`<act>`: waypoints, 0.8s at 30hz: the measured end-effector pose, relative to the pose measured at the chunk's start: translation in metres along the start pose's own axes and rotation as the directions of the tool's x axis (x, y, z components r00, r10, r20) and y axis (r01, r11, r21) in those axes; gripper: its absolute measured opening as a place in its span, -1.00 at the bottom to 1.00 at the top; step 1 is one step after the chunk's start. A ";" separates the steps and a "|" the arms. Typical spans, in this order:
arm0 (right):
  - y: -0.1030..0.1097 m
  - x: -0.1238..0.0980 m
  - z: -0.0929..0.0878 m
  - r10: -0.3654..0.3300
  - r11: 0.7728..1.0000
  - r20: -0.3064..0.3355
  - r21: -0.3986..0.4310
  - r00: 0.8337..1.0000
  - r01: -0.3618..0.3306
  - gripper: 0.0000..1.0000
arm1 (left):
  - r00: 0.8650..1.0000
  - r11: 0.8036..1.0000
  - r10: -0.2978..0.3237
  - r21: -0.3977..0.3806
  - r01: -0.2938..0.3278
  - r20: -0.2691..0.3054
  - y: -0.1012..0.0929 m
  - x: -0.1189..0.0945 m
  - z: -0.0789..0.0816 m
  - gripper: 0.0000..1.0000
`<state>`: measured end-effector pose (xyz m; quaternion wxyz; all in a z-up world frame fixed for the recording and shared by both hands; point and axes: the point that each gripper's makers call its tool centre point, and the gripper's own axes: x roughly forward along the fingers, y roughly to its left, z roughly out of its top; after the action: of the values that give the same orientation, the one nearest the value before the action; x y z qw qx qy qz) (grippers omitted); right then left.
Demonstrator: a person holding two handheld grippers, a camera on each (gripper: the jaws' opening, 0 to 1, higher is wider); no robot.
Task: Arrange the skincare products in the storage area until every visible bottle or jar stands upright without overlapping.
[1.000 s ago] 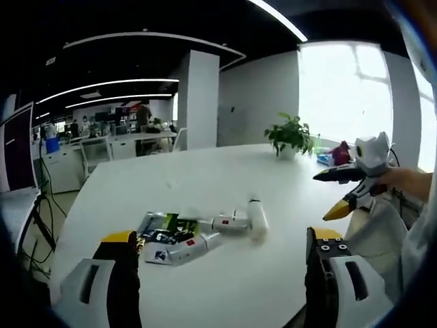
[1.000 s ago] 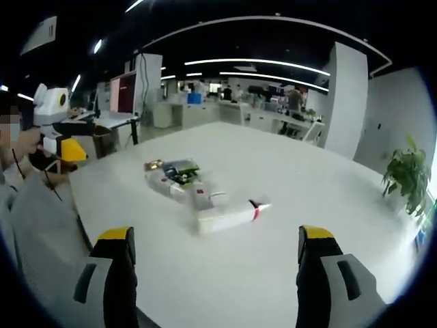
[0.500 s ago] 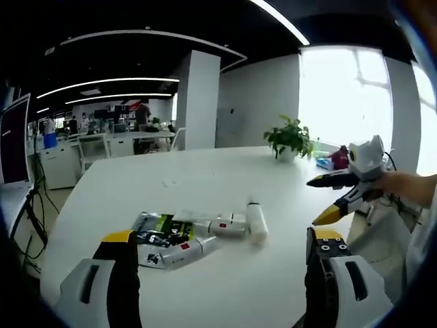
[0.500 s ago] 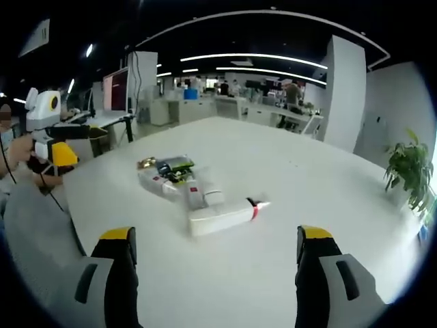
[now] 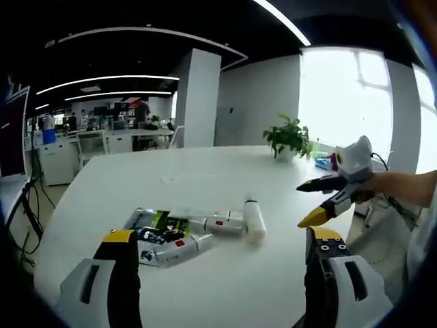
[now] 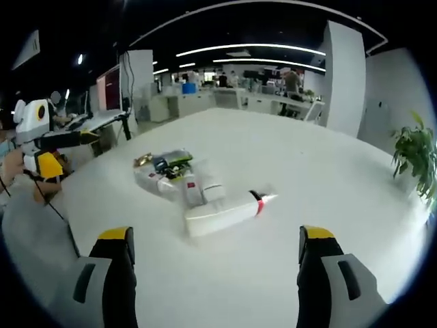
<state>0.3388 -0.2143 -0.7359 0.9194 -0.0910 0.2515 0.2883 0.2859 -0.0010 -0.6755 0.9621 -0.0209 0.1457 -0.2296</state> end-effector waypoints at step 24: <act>-0.025 0.057 0.001 0.018 0.970 -0.043 0.241 0.999 -0.007 0.99 | 1.000 1.000 0.014 -0.014 -0.014 -0.016 0.006 -0.003 -0.012 0.92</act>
<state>0.3943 -0.2066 -0.7638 0.9160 0.0164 0.3057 0.2592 0.2830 0.0059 -0.6869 0.9624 -0.0247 0.1549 -0.2218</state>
